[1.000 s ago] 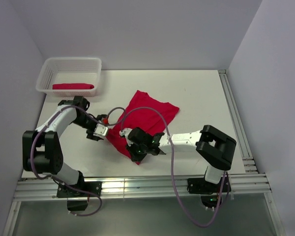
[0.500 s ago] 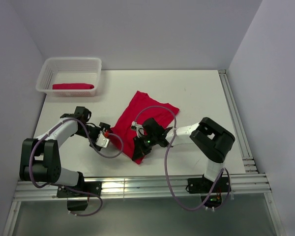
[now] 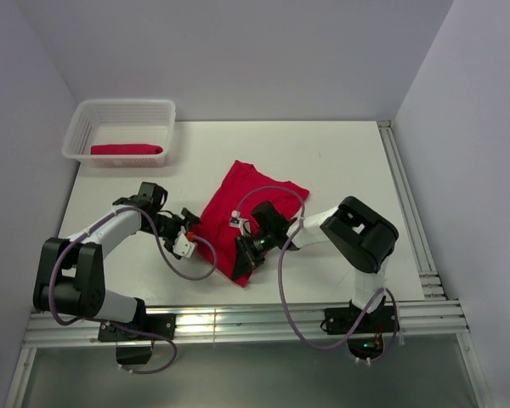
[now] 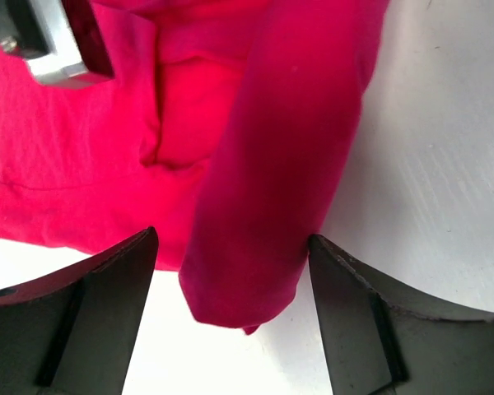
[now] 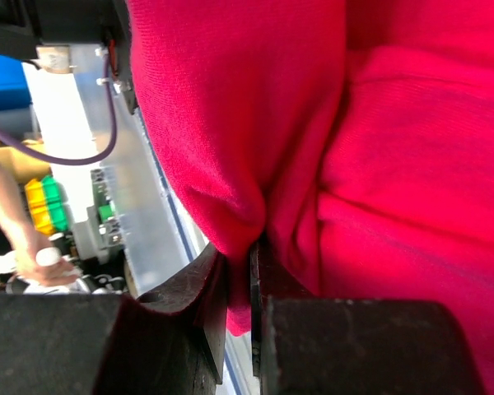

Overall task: Roll the t-shirts
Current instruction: Roll the tshirt

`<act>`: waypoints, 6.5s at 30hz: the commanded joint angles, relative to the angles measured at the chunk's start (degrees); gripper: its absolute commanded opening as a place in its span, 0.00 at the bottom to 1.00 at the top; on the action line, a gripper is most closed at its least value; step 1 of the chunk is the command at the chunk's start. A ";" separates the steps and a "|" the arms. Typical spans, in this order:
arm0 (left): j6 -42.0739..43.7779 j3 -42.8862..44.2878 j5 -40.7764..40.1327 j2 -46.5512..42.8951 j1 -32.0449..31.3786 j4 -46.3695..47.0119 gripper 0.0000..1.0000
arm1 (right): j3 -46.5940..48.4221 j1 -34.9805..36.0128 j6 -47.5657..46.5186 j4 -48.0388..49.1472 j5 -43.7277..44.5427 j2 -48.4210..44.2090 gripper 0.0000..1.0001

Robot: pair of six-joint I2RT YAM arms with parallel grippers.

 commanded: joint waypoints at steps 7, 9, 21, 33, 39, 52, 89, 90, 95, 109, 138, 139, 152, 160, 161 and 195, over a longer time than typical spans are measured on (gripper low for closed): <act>34.19 -2.38 -3.78 -1.78 -3.31 0.14 0.75 | 0.62 -3.46 1.06 -0.48 -5.32 2.09 0.00; 34.19 -3.35 -4.30 -1.69 -4.02 2.25 0.75 | 0.80 -3.72 0.97 -0.56 -5.41 2.35 0.00; 32.34 -3.54 -7.12 2.17 -6.22 7.27 0.20 | 1.15 -3.72 0.62 -0.92 -6.64 2.35 0.00; 31.90 10.78 -17.05 11.93 -7.97 -9.07 0.00 | 0.09 -3.90 3.17 -3.45 -12.88 -0.46 0.00; 30.49 14.74 -22.67 16.32 -9.47 -14.61 0.00 | 1.50 -4.78 0.89 -9.43 -12.18 1.03 0.00; 26.54 26.96 -28.74 25.72 -12.37 -31.92 0.00 | 4.75 -9.96 -4.74 -21.92 -3.57 -2.03 0.25; 15.20 39.71 -25.49 38.21 -17.99 -38.35 0.00 | 20.37 43.03 -1.31 -48.77 94.33 -19.30 0.73; 15.20 39.62 -25.49 38.21 -17.99 -38.17 0.00 | 25.62 43.73 -1.31 -50.82 95.04 -16.48 0.74; 15.82 38.57 -24.70 37.16 -18.08 -37.73 0.00 | 36.38 46.20 0.17 -60.05 97.86 -1.71 0.83; 16.08 40.85 -25.13 38.48 -18.08 -38.35 0.00 | 40.00 42.51 -1.85 -62.00 107.69 13.07 0.76; 14.76 40.76 -26.37 38.04 -18.35 -38.43 0.00 | 38.51 38.55 -5.27 -53.48 105.87 22.30 0.71; 14.67 40.76 -26.45 38.04 -18.35 -38.43 0.00 | 38.42 38.12 -5.36 -53.13 105.25 22.30 0.69; 14.76 40.59 -25.75 36.99 -18.43 -38.43 0.07 | 34.20 35.21 -6.67 -45.93 96.38 19.24 0.06; 13.18 40.41 -24.61 33.12 -18.17 -38.43 0.40 | 28.06 32.23 -7.73 -39.24 81.70 10.89 0.00; 13.18 40.76 -24.00 32.16 -17.82 -38.43 0.41 | 27.35 32.05 -7.73 -37.85 78.99 8.96 0.00; 18.88 31.89 -5.83 10.88 8.89 -35.80 0.68 | 9.24 17.64 -6.77 -16.92 40.66 -0.90 0.00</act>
